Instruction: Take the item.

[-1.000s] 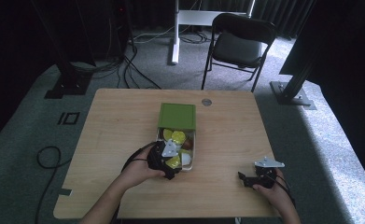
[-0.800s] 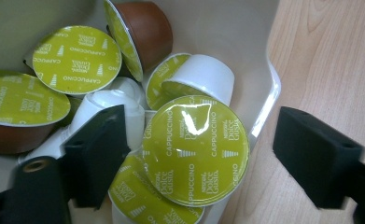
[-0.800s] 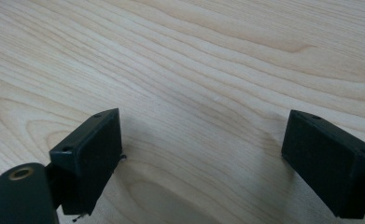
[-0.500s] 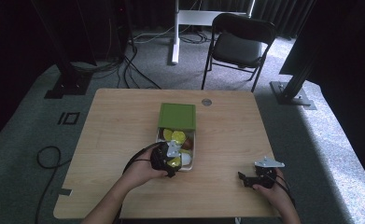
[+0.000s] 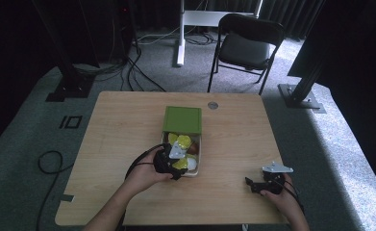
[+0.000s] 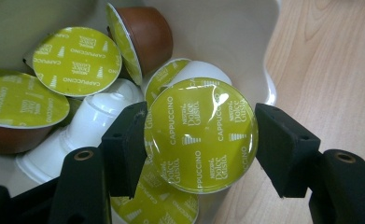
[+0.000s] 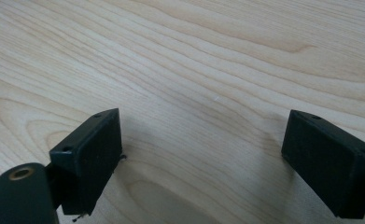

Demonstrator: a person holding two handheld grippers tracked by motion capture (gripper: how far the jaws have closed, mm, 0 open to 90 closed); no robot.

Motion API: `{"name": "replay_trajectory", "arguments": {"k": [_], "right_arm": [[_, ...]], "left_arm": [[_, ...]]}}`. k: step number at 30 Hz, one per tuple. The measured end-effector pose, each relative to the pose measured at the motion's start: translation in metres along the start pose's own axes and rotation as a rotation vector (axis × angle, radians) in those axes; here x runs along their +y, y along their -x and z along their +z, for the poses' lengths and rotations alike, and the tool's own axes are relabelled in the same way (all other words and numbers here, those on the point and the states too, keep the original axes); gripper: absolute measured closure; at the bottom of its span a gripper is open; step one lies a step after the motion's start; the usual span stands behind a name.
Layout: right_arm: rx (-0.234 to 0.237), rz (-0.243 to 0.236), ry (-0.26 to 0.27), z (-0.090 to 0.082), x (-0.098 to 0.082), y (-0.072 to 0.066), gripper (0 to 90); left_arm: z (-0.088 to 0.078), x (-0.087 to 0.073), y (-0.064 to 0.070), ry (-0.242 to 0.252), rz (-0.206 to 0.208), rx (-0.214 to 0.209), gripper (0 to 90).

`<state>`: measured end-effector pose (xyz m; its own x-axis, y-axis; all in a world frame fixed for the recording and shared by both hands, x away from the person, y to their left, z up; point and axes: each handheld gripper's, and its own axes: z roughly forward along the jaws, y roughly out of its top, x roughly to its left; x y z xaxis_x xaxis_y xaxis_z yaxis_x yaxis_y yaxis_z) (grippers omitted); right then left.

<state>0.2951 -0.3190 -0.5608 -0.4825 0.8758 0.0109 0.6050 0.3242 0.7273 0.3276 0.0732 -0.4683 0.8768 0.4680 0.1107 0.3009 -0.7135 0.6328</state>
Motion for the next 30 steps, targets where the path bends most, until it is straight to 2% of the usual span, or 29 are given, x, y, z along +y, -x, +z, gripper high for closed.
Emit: {"name": "replay_trajectory", "arguments": {"k": [7, 8, 14, 18, 25, 26, 30], "right_arm": [[-0.001, 0.002, -0.001, 0.000, 0.000, 0.000, 11.8], [-0.001, 0.001, -0.002, 0.000, 0.000, 0.000, 11.8], [0.000, 0.003, -0.002, 0.000, 0.000, 0.000, 11.8], [-0.001, 0.000, 0.000, 0.000, 0.000, 0.000, 11.8], [-0.001, 0.000, 0.000, 0.000, 0.000, 0.000, 11.8], [-0.001, 0.000, 0.000, 0.000, 0.000, 0.000, 11.8], [-0.001, -0.001, 0.000, 0.000, 0.000, 0.000, 11.8]], "left_arm": [[-0.012, 0.003, -0.003, 0.052, -0.015, 0.014, 39.1], [-0.017, 0.003, -0.004, 0.073, -0.028, 0.024, 39.1], [-0.033, 0.007, -0.010, 0.117, -0.040, 0.055, 39.1], [-0.048, 0.009, -0.014, 0.163, -0.051, 0.090, 39.1], [-0.069, 0.006, -0.023, 0.203, -0.067, 0.148, 39.2], [-0.072, 0.005, -0.024, 0.215, -0.071, 0.169, 39.2], [-0.082, -0.004, -0.032, 0.236, -0.109, 0.209, 39.2]]}}
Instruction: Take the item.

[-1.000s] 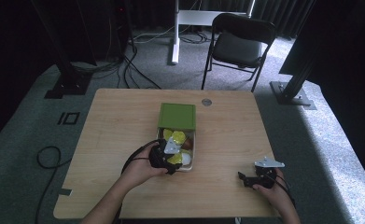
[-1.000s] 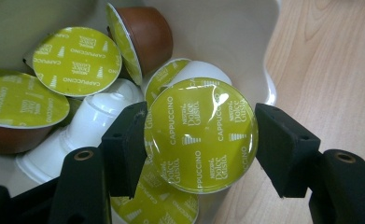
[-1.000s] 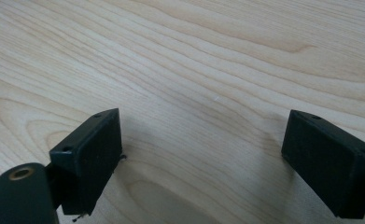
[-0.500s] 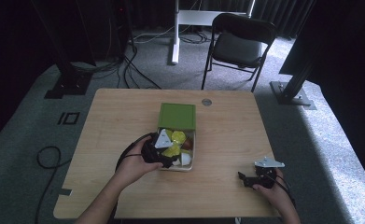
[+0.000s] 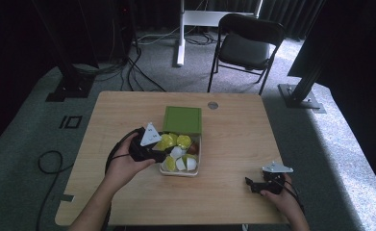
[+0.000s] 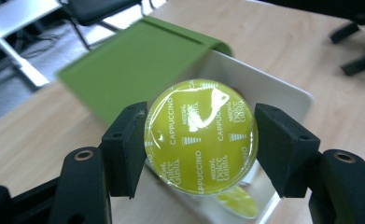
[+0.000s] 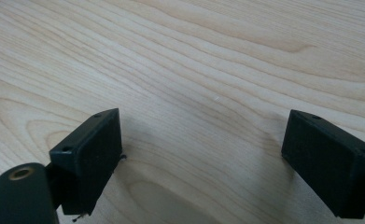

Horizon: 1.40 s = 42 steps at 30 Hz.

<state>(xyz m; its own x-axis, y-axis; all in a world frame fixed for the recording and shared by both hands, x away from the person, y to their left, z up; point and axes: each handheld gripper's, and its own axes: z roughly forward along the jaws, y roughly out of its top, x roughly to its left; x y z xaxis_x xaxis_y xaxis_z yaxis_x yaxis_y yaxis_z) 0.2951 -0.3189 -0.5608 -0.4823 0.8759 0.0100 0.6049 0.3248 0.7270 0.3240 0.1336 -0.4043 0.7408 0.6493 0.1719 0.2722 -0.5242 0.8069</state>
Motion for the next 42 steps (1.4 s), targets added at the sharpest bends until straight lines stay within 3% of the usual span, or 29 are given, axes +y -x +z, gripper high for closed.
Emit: {"name": "replay_trajectory", "arguments": {"k": [13, 20, 24, 26, 27, 31, 42], "right_arm": [[0.000, 0.001, -0.001, 0.000, 0.000, 0.000, 11.8], [0.000, -0.001, -0.001, 0.000, 0.000, 0.000, 11.8], [0.000, -0.001, -0.001, 0.000, 0.000, 0.000, 11.8], [0.000, -0.001, -0.001, 0.000, 0.000, 0.000, 11.8], [0.000, -0.001, -0.001, 0.000, 0.000, 0.000, 11.8], [0.000, -0.001, -0.001, 0.000, 0.000, 0.000, 11.8], [0.000, -0.001, -0.001, 0.000, 0.000, 0.000, 11.8]], "left_arm": [[-0.022, -0.042, -0.036, 0.064, -0.155, 0.169, 39.2], [-0.020, -0.072, -0.051, 0.056, -0.231, 0.253, 39.2], [-0.015, -0.093, -0.061, 0.063, -0.296, 0.296, 39.2], [-0.015, -0.093, -0.061, 0.063, -0.296, 0.296, 39.2], [-0.008, -0.109, -0.067, 0.040, -0.326, 0.314, 39.2], [0.001, -0.125, -0.073, 0.029, -0.348, 0.358, 39.2], [0.028, -0.151, -0.082, -0.028, -0.416, 0.388, 39.2]]}}
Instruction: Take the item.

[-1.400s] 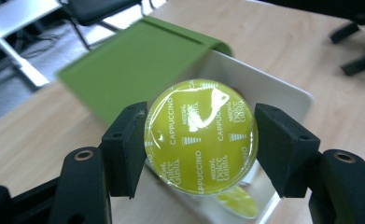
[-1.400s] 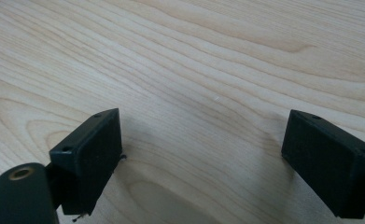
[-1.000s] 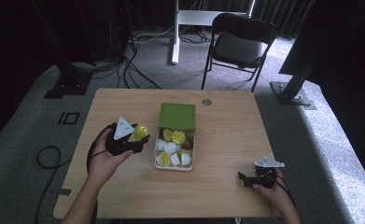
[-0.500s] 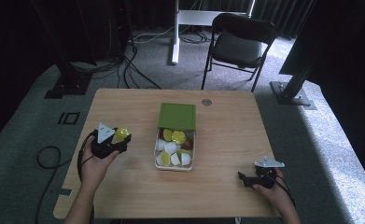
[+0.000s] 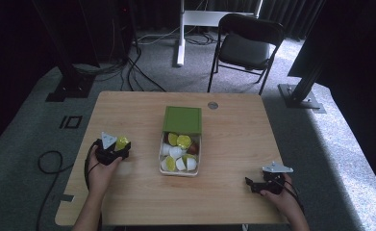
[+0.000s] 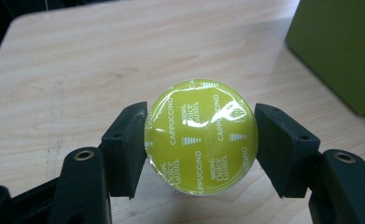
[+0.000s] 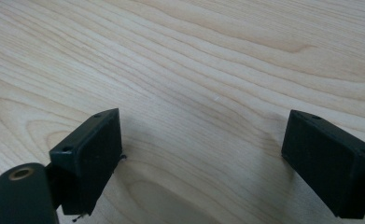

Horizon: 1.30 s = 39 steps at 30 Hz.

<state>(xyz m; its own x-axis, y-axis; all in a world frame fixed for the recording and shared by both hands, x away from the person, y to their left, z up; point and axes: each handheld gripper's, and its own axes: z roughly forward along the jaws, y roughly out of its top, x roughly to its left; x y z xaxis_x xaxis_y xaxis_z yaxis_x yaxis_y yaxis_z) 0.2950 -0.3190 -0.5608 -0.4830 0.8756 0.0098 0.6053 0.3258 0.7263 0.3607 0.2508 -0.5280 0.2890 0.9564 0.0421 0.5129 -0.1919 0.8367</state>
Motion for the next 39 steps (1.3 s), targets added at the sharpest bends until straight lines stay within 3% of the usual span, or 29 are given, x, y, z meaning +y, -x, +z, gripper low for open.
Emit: {"name": "replay_trajectory", "arguments": {"k": [9, 18, 20, 22, 25, 29, 34, 39], "right_arm": [[0.000, 0.000, 0.000, 0.000, 0.000, 0.000, 11.8], [0.000, 0.000, 0.000, 0.000, 0.000, 0.000, 11.8], [0.000, 0.000, 0.000, 0.000, 0.000, 0.000, 11.8], [0.000, 0.000, 0.000, 0.000, 0.000, 0.000, 11.8], [0.000, 0.000, 0.000, 0.000, 0.000, 0.000, 11.8], [0.000, 0.000, 0.000, 0.000, 0.000, 0.000, 11.8], [0.000, 0.000, 0.000, 0.000, 0.000, 0.000, 11.8], [0.000, 0.000, 0.000, 0.000, 0.000, 0.000, 11.8]], "left_arm": [[0.017, -0.005, -0.005, -0.072, -0.032, -0.001, 39.2], [0.021, -0.004, -0.006, -0.080, -0.027, -0.013, 38.9], [0.022, -0.003, -0.007, -0.096, -0.015, -0.029, 31.5], [0.022, -0.003, -0.006, -0.085, -0.014, -0.054, 24.8], [0.020, -0.001, -0.005, -0.067, -0.009, -0.052, 17.1], [0.015, 0.001, -0.003, -0.045, 0.011, -0.059, 14.9], [0.003, 0.005, -0.001, 0.011, -0.019, -0.089, 14.6], [-0.011, 0.004, 0.002, 0.016, 0.031, -0.130, 10.1]]}}
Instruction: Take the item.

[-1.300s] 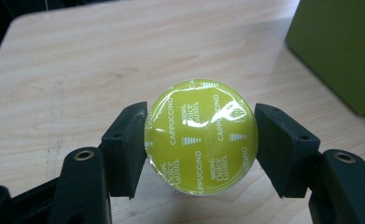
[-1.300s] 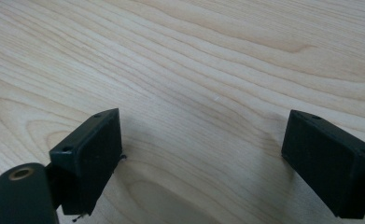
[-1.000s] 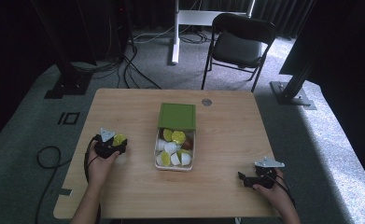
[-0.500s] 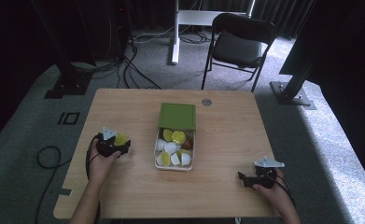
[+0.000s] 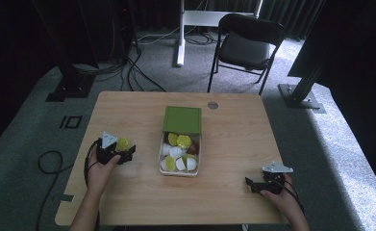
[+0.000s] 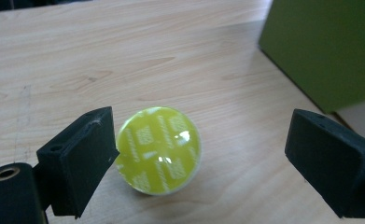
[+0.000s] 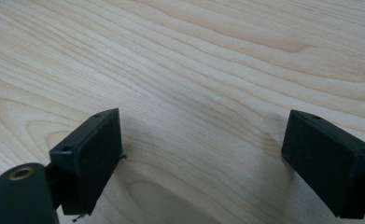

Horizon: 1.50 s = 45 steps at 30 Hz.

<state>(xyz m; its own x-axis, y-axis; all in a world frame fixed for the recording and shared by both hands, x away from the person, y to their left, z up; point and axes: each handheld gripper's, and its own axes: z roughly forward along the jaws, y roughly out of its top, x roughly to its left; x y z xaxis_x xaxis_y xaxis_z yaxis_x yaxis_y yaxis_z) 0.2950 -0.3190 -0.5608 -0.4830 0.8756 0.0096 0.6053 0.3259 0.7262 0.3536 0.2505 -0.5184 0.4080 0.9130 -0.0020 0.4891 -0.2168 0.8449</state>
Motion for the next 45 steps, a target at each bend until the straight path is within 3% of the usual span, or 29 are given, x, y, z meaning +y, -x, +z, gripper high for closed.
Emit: {"name": "replay_trajectory", "arguments": {"k": [2, 5, 10, 15, 20, 25, 34, 40, 41, 45], "right_arm": [[0.000, 0.000, 0.000, 0.000, 0.000, 0.000, 11.8], [0.000, 0.000, 0.000, 0.000, 0.000, 0.000, 11.8], [0.000, 0.000, 0.000, 0.000, 0.000, 0.000, 11.8], [0.000, -0.001, 0.001, 0.000, 0.000, 0.000, 11.8], [0.000, -0.001, 0.001, 0.000, 0.000, 0.000, 11.8], [0.000, -0.002, 0.001, 0.000, 0.000, 0.000, 11.8], [0.000, -0.002, 0.001, 0.000, 0.000, 0.000, 11.8], [0.000, -0.002, 0.001, 0.000, 0.000, 0.000, 11.8], [0.000, -0.002, 0.001, 0.000, 0.000, 0.000, 11.8], [0.000, -0.002, 0.001, 0.000, 0.000, 0.000, 11.8]], "left_arm": [[-0.005, -0.001, 0.002, 0.006, 0.022, 0.011, 10.1], [-0.011, -0.004, 0.002, 0.020, 0.023, 0.003, 10.1], [-0.020, -0.013, 0.002, -0.001, 0.057, -0.001, 10.1], [-0.027, -0.021, 0.004, 0.004, 0.057, -0.017, 10.1], [-0.035, -0.031, 0.004, -0.012, 0.093, -0.015, 10.1], [-0.046, -0.041, 0.001, -0.021, 0.083, -0.019, 10.1], [-0.055, -0.058, -0.005, -0.068, 0.121, -0.027, 10.1], [-0.057, -0.070, 0.001, -0.106, 0.182, -0.111, 10.1], [-0.058, -0.072, 0.003, -0.117, 0.202, -0.148, 10.1], [-0.058, -0.076, 0.010, -0.147, 0.288, -0.206, 10.1]]}}
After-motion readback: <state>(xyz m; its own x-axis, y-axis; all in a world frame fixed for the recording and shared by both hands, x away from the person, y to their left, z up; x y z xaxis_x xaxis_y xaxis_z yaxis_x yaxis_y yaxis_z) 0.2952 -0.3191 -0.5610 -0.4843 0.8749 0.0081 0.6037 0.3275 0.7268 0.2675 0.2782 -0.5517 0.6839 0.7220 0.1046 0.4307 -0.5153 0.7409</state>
